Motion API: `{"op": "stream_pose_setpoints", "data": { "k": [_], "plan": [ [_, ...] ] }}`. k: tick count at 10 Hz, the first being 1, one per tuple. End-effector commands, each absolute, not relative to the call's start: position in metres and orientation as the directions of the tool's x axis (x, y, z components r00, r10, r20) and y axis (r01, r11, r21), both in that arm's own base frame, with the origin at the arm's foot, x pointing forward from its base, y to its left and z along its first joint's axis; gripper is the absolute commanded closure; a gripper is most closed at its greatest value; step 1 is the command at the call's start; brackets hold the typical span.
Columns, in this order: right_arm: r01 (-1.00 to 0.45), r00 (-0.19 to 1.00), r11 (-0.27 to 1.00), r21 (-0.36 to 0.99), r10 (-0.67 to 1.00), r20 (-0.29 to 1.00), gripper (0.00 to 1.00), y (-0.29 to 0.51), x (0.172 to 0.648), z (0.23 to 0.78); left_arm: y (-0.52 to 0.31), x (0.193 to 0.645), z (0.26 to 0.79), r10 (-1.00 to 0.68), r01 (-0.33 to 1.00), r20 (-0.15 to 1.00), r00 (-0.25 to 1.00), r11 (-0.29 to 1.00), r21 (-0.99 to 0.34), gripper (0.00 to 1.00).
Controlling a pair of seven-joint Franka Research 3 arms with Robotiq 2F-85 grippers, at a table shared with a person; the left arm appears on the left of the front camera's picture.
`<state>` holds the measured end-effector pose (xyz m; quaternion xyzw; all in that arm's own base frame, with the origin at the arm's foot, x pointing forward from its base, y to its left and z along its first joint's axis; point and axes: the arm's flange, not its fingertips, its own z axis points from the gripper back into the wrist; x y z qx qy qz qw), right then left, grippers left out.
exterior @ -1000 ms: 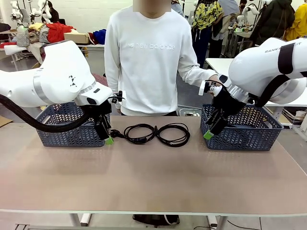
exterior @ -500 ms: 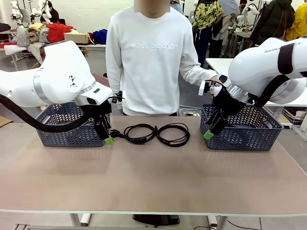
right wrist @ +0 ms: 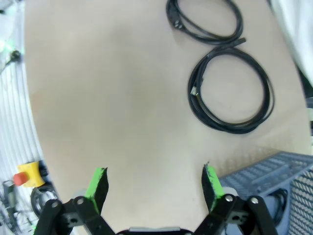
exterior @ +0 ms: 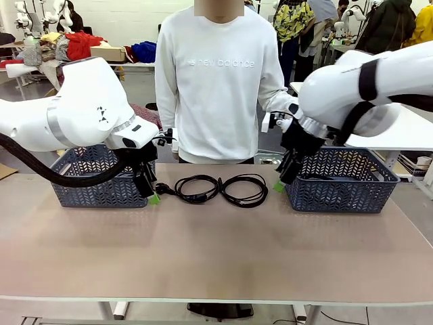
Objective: Organize the cables according to human instructions.
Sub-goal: Pick up a bundle of cables and place it in the basket indicated by the human.
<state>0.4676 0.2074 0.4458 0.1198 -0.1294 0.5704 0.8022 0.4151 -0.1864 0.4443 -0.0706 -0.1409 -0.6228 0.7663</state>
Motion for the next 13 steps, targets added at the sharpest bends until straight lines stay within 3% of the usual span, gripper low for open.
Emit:
{"op": "stream_pose_setpoints", "data": {
  "k": [1, 7, 13],
  "plan": [
    [-0.932, 0.361, 0.356, 0.069, 0.892, 0.273, 0.00, 0.229, 0.501, 0.446, -0.185, 0.414, 0.445, -0.935, 0.974, 0.302, 0.188, 0.217, 0.064, 0.00],
    [-0.891, 0.452, 0.451, 0.056, 0.865, 0.217, 0.00, 0.283, 0.543, 0.407, -0.185, 0.414, 0.445, -0.935, 0.974, 0.302, 0.188, 0.217, 0.064, 0.00],
    [-0.896, 0.443, 0.436, 0.079, 0.869, 0.223, 0.00, 0.282, 0.541, 0.398, -0.185, 0.414, 0.445, -0.935, 0.974, 0.302, 0.188, 0.217, 0.064, 0.00]
  ]
}}
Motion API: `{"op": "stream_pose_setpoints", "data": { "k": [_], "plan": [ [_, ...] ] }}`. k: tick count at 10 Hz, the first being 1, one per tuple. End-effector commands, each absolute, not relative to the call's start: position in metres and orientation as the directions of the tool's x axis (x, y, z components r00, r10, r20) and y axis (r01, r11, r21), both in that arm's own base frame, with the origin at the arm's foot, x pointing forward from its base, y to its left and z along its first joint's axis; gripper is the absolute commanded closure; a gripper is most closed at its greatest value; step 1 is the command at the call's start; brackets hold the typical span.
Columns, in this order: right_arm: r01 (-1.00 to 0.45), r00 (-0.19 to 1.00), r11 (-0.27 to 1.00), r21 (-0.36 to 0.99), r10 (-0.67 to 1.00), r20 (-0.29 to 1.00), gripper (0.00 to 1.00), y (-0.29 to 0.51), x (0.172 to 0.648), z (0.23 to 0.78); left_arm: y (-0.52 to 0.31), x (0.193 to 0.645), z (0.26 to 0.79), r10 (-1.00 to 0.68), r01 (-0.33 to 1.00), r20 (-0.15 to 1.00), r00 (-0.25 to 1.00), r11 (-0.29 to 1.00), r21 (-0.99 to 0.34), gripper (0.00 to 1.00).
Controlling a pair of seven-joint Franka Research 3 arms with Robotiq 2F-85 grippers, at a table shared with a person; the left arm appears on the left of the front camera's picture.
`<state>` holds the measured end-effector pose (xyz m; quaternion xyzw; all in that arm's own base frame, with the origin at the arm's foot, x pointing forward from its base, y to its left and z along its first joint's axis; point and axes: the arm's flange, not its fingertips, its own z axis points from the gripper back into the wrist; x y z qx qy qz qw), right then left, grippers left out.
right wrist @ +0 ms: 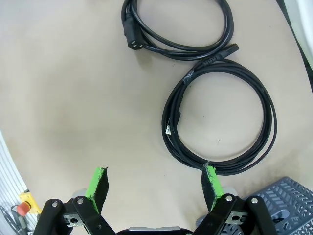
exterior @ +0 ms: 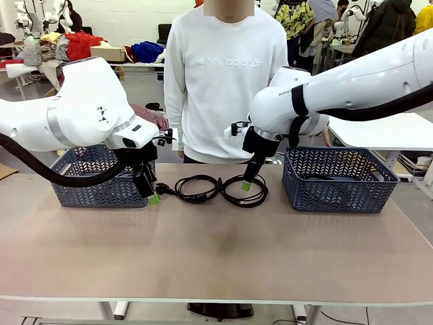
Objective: Organize the cables according to human instructions.
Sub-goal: Pick up a bundle of cables and place it in the basket indicated by the human.
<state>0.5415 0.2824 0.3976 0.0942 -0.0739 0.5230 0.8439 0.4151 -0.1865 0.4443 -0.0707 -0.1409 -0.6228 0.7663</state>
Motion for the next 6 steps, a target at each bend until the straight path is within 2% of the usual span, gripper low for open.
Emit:
{"op": "stream_pose_setpoints", "data": {
  "k": [1, 6],
  "plan": [
    [-0.896, 0.443, 0.436, 0.079, 0.869, 0.223, 0.00, 0.2823, 0.5410, 0.3978, -0.1846, 0.4141, 0.4449, -0.935, 0.974, 0.302, 0.188, 0.217, 0.064, 0.00],
    [-0.883, 0.468, 0.462, 0.081, 0.858, 0.213, 0.00, 0.2919, 0.5447, 0.3944, -0.1846, 0.4141, 0.4449, -0.935, 0.974, 0.302, 0.188, 0.217, 0.064, 0.00]
  ]
}}
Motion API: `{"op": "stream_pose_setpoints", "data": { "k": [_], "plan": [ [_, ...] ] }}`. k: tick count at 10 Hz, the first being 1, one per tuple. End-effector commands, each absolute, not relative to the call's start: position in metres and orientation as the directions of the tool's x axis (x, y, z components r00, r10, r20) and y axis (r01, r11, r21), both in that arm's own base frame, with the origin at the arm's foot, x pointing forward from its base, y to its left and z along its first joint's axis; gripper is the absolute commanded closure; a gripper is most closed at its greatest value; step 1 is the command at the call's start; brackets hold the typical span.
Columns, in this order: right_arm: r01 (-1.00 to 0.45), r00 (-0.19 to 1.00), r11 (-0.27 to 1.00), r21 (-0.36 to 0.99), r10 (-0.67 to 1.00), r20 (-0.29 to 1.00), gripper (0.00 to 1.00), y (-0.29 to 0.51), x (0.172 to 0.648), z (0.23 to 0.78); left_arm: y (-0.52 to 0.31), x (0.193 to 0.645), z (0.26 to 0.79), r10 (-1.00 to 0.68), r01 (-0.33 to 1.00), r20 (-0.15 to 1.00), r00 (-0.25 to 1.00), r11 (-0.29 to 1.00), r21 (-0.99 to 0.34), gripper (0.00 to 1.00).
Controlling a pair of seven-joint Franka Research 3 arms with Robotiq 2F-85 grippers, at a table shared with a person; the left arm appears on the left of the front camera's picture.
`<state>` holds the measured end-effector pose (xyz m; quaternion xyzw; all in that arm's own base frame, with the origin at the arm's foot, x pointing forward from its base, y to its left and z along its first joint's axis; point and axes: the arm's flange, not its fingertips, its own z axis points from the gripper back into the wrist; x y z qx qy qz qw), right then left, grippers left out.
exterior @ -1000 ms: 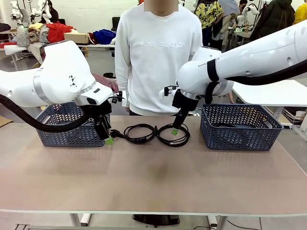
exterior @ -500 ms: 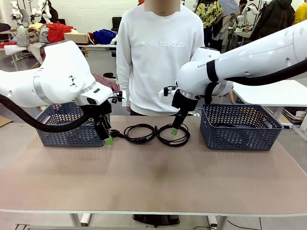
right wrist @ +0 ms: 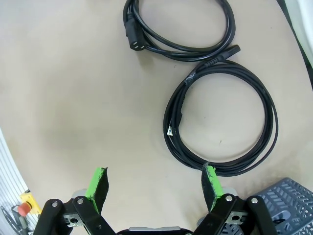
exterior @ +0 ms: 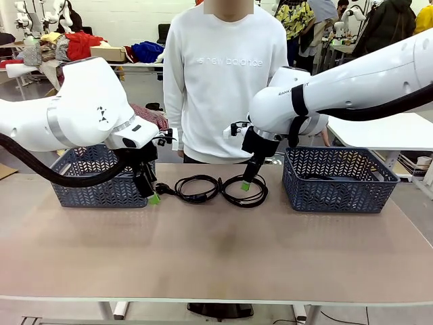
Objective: Organize the cables according to human instructions.
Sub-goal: Pick up a bundle of cables and place it in the basket indicated by the human.
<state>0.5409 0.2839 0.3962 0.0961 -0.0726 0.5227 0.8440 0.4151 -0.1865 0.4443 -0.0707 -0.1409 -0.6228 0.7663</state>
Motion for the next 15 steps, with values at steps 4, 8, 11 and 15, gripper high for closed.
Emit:
{"op": "stream_pose_setpoints", "data": {
  "k": [4, 8, 11, 15],
  "plan": [
    [-0.832, 0.553, 0.552, 0.060, 0.814, 0.177, 0.00, 0.329, 0.558, 0.375, -0.185, 0.414, 0.445, -0.935, 0.974, 0.302, 0.188, 0.217, 0.064, 0.00],
    [-0.806, 0.590, 0.591, 0.034, 0.799, 0.113, 0.00, 0.354, 0.584, 0.352, -0.185, 0.414, 0.445, -0.935, 0.974, 0.302, 0.188, 0.217, 0.064, 0.00],
    [-0.786, 0.617, 0.617, 0.035, 0.781, 0.099, 0.00, 0.361, 0.599, 0.337, -0.185, 0.414, 0.445, -0.935, 0.974, 0.302, 0.188, 0.217, 0.064, 0.00],
    [-0.781, 0.624, 0.622, 0.051, 0.777, 0.085, 0.00, 0.366, 0.607, 0.319, -0.185, 0.414, 0.445, -0.935, 0.974, 0.302, 0.188, 0.217, 0.064, 0.00]
  ]
}}
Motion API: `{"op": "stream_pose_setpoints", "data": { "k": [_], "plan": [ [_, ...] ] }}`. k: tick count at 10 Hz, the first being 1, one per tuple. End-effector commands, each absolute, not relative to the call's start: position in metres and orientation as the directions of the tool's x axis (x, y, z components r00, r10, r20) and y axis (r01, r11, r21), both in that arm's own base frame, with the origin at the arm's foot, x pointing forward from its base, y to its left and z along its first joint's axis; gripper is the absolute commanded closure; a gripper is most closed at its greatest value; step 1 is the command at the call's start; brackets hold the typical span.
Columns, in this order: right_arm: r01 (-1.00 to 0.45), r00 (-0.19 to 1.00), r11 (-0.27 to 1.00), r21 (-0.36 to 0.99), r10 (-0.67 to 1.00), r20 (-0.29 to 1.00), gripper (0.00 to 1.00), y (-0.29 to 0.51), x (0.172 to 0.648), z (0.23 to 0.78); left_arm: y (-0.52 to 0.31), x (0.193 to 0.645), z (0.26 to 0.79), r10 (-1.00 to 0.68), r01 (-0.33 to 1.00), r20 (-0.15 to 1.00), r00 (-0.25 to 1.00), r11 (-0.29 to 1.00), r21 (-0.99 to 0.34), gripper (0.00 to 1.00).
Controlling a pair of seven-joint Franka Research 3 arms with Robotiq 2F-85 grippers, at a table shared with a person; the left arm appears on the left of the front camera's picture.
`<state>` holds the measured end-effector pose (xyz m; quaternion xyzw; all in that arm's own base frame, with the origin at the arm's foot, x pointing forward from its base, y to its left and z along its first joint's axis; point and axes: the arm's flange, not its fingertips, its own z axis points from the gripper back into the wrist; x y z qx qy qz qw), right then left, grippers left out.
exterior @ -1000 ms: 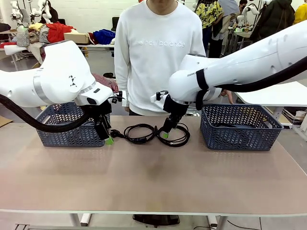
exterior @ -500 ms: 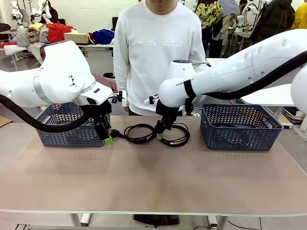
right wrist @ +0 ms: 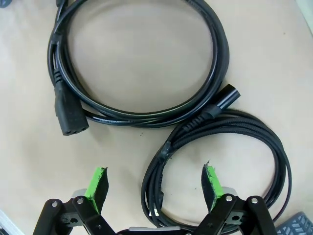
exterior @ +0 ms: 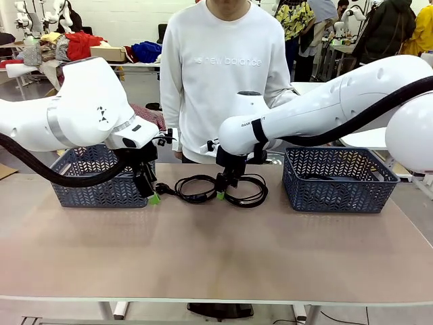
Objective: Organize the cables according to human instructions.
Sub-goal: Pick up a bundle of cables and place it in the basket indicated by the human.
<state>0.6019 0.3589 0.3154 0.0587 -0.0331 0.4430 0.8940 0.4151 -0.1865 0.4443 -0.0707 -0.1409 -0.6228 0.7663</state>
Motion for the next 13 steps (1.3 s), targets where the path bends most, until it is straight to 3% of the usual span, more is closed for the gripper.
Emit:
{"op": "stream_pose_setpoints", "data": {
  "k": [1, 11, 12, 13],
  "plan": [
    [-0.777, 0.629, 0.627, 0.045, 0.774, 0.078, 0.00, 0.365, 0.607, 0.315, -0.185, 0.414, 0.445, -0.935, 0.974, 0.302, 0.188, 0.217, 0.064, 0.00],
    [-0.730, 0.683, 0.683, 0.005, 0.729, 0.037, 0.00, 0.371, 0.612, 0.304, -0.185, 0.414, 0.445, -0.935, 0.974, 0.302, 0.188, 0.217, 0.064, 0.00],
    [-0.725, 0.688, 0.689, -0.005, 0.724, 0.040, 0.13, 0.371, 0.614, 0.304, -0.185, 0.414, 0.445, -0.935, 0.974, 0.302, 0.188, 0.217, 0.064, 0.00],
    [-0.722, 0.691, 0.692, -0.003, 0.721, 0.049, 0.20, 0.372, 0.615, 0.304, -0.185, 0.414, 0.445, -0.935, 0.974, 0.302, 0.188, 0.217, 0.064, 0.00]
  ]
}}
